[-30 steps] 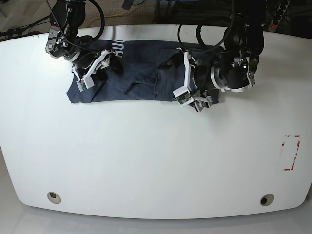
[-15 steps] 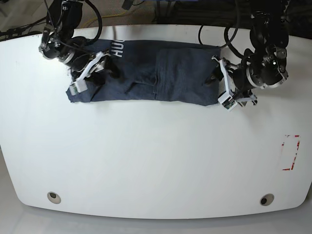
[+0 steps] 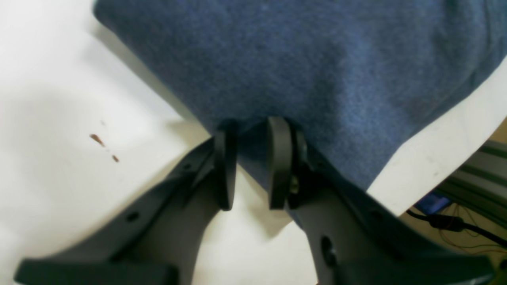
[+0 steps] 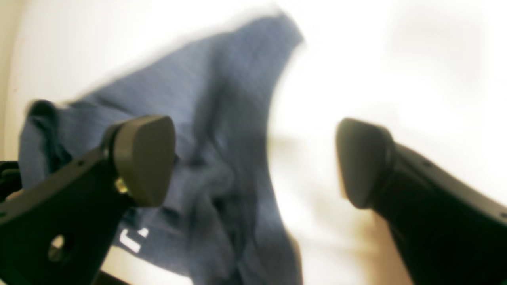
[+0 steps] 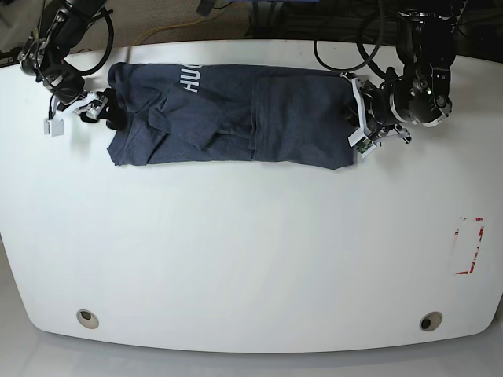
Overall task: Fold the T-shirt properly
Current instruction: 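Fold the strip end held by the right gripper toward the left gripper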
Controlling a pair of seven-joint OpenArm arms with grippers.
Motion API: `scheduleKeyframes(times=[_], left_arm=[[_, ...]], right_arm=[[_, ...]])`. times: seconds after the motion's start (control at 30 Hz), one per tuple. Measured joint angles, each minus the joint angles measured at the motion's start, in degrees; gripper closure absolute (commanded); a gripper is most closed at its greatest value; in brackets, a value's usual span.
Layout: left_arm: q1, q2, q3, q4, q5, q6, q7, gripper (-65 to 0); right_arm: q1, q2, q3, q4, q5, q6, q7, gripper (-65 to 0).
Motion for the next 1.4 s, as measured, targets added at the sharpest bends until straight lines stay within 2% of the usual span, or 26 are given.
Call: scheduleKeyframes(times=[0.17, 0.33, 0.4, 0.47, 0.6, 0.67, 0.7, 0.87, 0.9, 0.97, 1.07, 1.13, 1.2, 1.4], left_arm=[[0.2, -0.5, -0.3, -0.5, 0.3, 0.0, -2.2, -11.1], [0.3, -1.4, 0.0, -1.2, 0.2, 0.0, -3.7, -11.1], [0.3, -1.7, 0.0, -1.4, 0.3, 0.0, -3.7, -11.1], [0.3, -1.7, 0.0, -1.4, 0.3, 0.0, -3.7, -11.1], [0.4, -1.8, -0.1, -1.5, 0.4, 0.0, -3.7, -11.3], [0.3, -1.7, -0.1, -1.5, 0.5, 0.0, -3.7, -11.3], [0.3, -1.7, 0.0, -1.5, 0.5, 0.0, -3.9, -11.3], [0.0, -1.7, 0.0, -3.8, 1.6, 0.0, -4.4, -11.3], [-0.1, -1.7, 0.0, -4.8, 1.6, 0.0, -5.2, -11.1], [-0.1, -1.7, 0.3, -6.6, 1.5, 0.0, -8.0, -10.8], [-0.3, -1.7, 3.1, -8.4, 1.7, 0.0, -12.6, -10.1], [-0.3, -1.7, 4.3, -9.2, 1.7, 0.0, -15.1, -5.7], [-0.5, -1.7, 5.5, -10.6, 1.3, 0.0, -16.7, -2.4], [-0.9, -1.7, 8.6, -13.2, 0.0, 0.0, -18.3, -2.1]], right_arm=[[-0.5, -1.4, -1.7, -1.7, 1.8, 0.9, 1.3, -59.9], [-3.2, -5.1, -6.8, 3.1, 2.3, 1.0, 2.6, -59.6], [-3.8, -7.3, -8.8, 5.4, 1.7, 1.1, 1.9, -56.8], [-3.6, -9.5, -9.2, 6.3, 1.2, 1.1, 1.7, -45.2], [-1.9, -10.6, -8.8, 6.3, -3.4, 0.9, 1.0, -12.8], [-1.0, -10.4, -8.8, 6.4, -5.5, 0.3, 0.5, -2.1], [-0.6, -10.3, -8.8, 6.4, -6.0, 0.2, 0.4, 0.0], [-0.7, -9.5, -9.1, 11.3, -5.9, 0.4, -0.2, 0.0], [-0.8, -9.0, -9.1, 13.1, -5.9, -0.5, -0.5, 0.0], [-1.4, -8.0, -9.1, 17.0, -5.8, -2.2, -0.5, 0.0], [-2.7, -7.4, -9.3, 22.6, -5.7, -2.8, 0.0, 0.0], [-3.3, -7.3, -10.2, 25.3, -5.8, -2.8, -0.4, 0.0], [-3.6, -6.8, -12.7, 27.4, -6.2, -3.0, -0.9, 0.0], [-3.9, -7.3, -20.9, 30.8, -5.5, -3.0, -0.4, 0.0]])
